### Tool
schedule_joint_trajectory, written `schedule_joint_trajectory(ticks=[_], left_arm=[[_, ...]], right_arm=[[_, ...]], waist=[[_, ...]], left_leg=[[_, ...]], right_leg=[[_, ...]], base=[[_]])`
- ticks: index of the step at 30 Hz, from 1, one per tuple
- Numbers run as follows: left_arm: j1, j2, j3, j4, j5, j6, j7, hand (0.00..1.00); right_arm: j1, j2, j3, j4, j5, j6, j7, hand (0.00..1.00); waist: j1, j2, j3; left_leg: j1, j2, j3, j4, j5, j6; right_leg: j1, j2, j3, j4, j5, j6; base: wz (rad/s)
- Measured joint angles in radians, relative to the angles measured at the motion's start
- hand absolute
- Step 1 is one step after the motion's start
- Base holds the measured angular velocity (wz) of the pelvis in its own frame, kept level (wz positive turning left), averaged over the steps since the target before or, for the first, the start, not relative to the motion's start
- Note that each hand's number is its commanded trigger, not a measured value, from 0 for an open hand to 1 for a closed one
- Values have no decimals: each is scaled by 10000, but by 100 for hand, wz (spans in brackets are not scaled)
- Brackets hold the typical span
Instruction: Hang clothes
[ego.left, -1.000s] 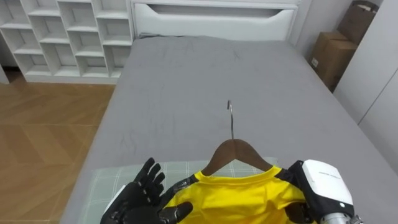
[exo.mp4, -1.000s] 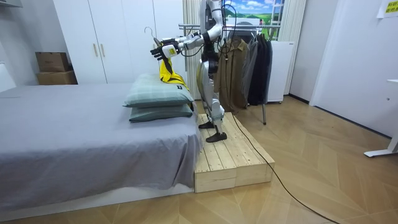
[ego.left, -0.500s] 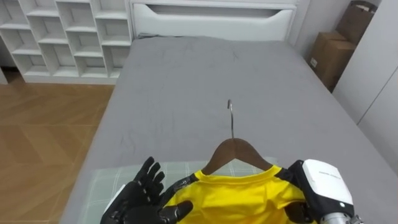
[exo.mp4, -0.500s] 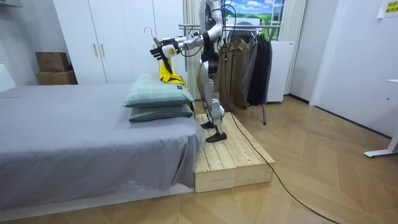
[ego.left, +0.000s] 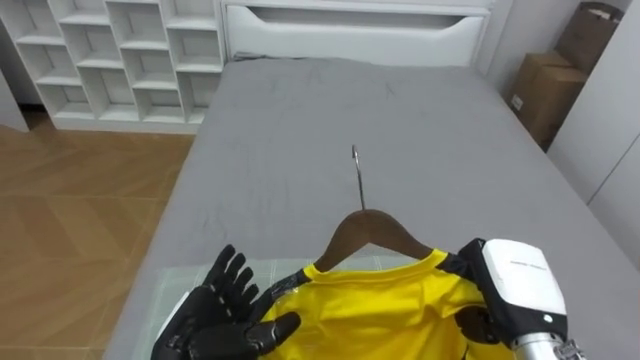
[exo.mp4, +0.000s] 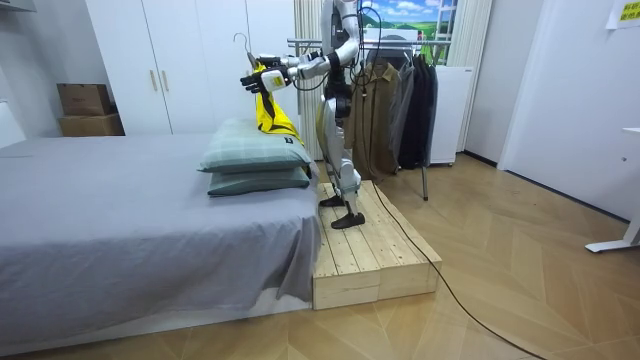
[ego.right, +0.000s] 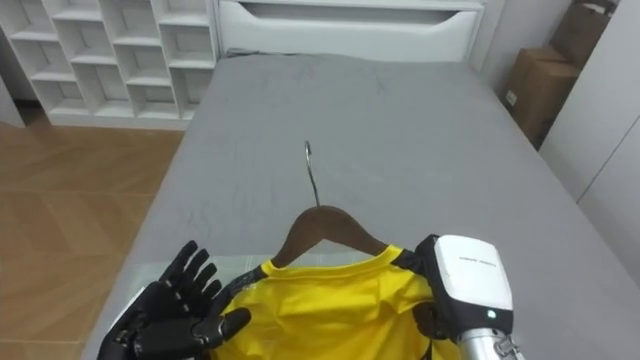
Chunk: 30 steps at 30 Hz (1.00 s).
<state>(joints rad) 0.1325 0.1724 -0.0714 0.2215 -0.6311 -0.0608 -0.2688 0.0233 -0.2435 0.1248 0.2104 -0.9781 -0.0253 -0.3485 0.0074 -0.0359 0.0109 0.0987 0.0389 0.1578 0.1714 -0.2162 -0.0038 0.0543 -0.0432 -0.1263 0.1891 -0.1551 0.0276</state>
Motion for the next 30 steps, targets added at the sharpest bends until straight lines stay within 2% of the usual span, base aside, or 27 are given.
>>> schedule_joint_trajectory(ticks=[3,7,9,12,16,24,30], left_arm=[[2,-52,-1,157,10,-138,87,0],[169,-24,-17,155,-68,-409,357,0],[297,67,9,279,-72,-401,522,0],[585,21,-88,390,-61,-242,645,0],[612,-16,-90,390,35,-190,712,0],[610,-32,16,388,712,-107,1034,0],[610,-58,501,386,960,-95,1161,0]], right_arm=[[6,-17,2,-203,-92,-2,20,100],[5,-282,-13,-707,0,-74,34,100],[6,-285,-114,-998,376,-127,33,100],[-1,104,-393,-1500,1653,-285,-132,100],[1,132,-381,-1532,1899,-488,-154,100],[7,130,-382,-1516,1937,-505,-154,100],[10,120,-387,-1515,1966,-505,-197,100]], waist=[[-20,16,1],[-31,4,-2],[-48,-4,0],[-71,-98,-12],[-55,-182,-31],[74,-68,-28],[192,-5,-47]], left_leg=[[-3,1,-1,4,0,0],[59,-2,-8,-1,1,0],[163,-1,-7,-18,1,0],[172,1,-75,-16,0,0],[172,-9,-158,0,0,-1],[154,4,-259,4,-1,-2],[150,9,-271,71,-1,-2]], right_leg=[[-2,-11,-44,27,-22,-21],[33,-44,-154,168,-87,-8],[107,-41,-166,145,-87,-8],[199,-45,-295,108,-92,-1],[336,-54,-445,-40,-88,-8],[352,-53,-594,-34,-85,-13],[349,-63,-701,-36,-85,-13]], base=[[0],[0],[0],[7],[10],[3],[0]])
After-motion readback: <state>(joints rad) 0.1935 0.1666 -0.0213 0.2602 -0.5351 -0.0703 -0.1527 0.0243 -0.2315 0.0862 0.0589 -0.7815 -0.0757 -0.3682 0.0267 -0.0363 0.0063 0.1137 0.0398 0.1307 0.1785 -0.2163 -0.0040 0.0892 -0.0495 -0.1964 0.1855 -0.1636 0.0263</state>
